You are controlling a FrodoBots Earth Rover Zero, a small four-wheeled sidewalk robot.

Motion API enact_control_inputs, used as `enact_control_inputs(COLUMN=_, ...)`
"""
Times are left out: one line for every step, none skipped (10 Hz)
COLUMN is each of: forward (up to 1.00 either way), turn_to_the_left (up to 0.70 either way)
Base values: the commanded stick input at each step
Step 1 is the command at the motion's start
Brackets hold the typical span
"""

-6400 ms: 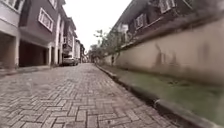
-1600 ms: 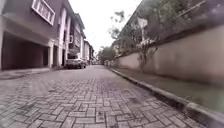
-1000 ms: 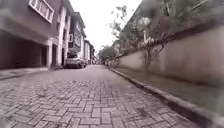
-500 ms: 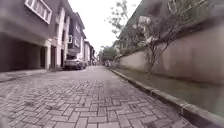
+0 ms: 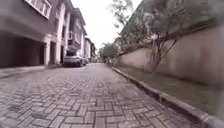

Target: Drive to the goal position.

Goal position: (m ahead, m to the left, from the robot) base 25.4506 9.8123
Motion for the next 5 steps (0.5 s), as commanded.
enact_control_inputs(forward=0.7, turn_to_the_left=0.0)
enact_control_inputs(forward=0.7, turn_to_the_left=0.0)
enact_control_inputs(forward=0.7, turn_to_the_left=0.0)
enact_control_inputs(forward=0.7, turn_to_the_left=0.0)
enact_control_inputs(forward=0.7, turn_to_the_left=0.0)
